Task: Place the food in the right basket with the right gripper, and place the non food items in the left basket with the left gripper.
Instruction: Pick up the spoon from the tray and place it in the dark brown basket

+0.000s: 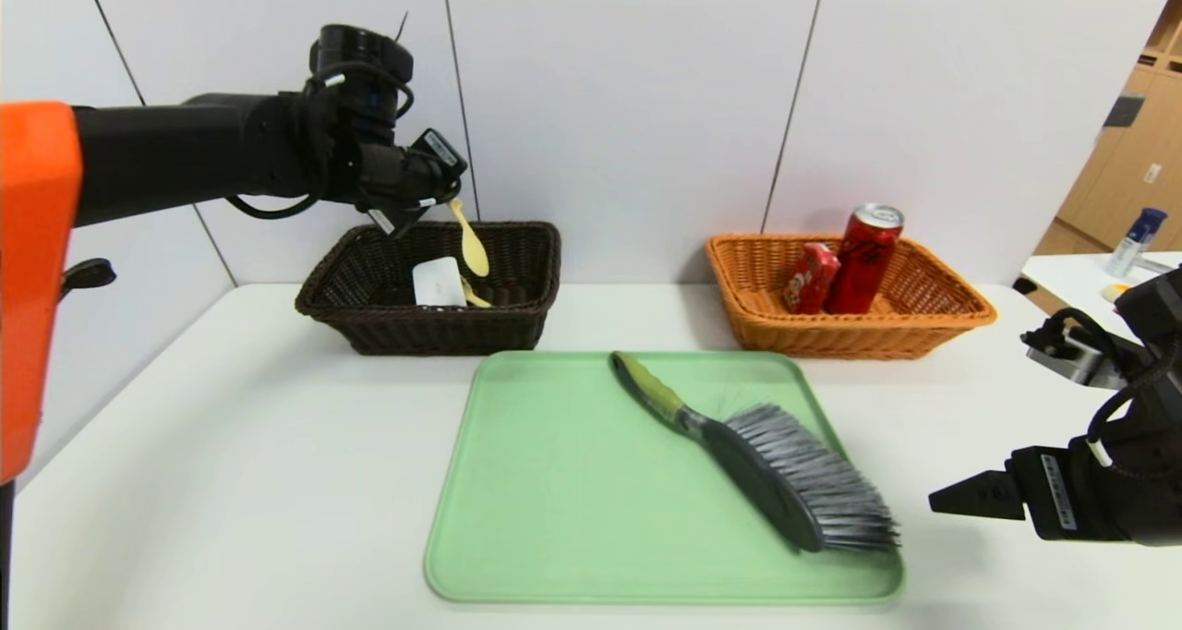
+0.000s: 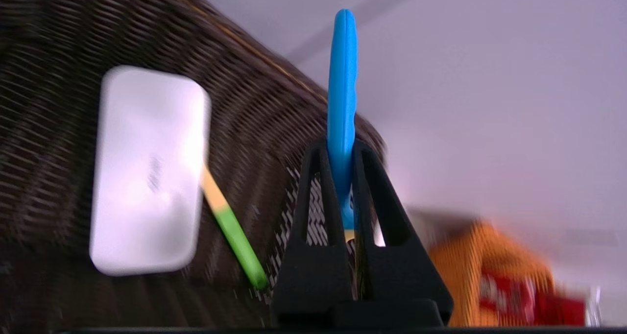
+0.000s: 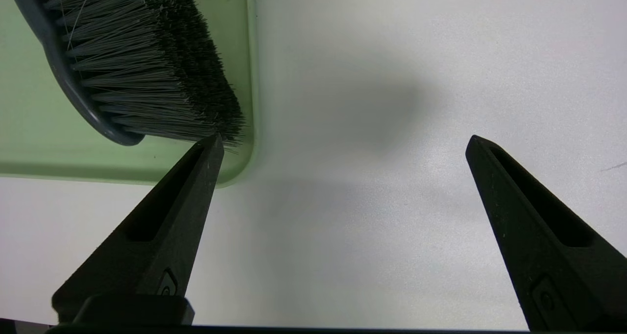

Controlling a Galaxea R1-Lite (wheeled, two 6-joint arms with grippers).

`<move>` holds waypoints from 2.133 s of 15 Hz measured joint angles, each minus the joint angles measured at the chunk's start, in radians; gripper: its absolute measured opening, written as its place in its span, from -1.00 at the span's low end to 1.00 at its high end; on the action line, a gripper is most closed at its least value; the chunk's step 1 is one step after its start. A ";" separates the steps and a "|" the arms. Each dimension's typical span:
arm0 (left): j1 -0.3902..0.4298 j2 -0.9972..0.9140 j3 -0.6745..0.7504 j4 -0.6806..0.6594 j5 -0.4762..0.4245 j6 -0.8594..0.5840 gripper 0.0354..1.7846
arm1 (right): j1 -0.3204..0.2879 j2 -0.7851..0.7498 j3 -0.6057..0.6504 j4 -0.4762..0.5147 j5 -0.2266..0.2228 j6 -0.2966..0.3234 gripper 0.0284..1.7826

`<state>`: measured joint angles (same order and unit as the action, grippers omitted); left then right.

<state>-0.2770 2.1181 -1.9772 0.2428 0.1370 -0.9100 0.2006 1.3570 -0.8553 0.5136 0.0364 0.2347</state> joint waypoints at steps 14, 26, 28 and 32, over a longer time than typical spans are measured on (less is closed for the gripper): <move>0.039 0.090 0.000 -0.002 0.024 -0.100 -0.92 | 0.000 -0.029 0.012 0.001 0.000 0.000 0.92; 0.037 0.053 0.001 0.133 0.003 -0.085 -0.92 | 0.000 -0.033 0.020 0.001 0.003 -0.001 0.92; 0.038 0.040 0.001 0.144 -0.026 -0.084 -0.92 | 0.001 -0.034 0.022 0.001 0.002 -0.001 0.92; 0.038 0.033 0.001 0.127 -0.023 -0.079 -0.19 | 0.003 -0.037 0.024 0.002 0.001 -0.001 0.92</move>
<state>-0.2394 2.1513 -1.9762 0.3702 0.1145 -0.9891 0.2034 1.3204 -0.8313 0.5155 0.0379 0.2338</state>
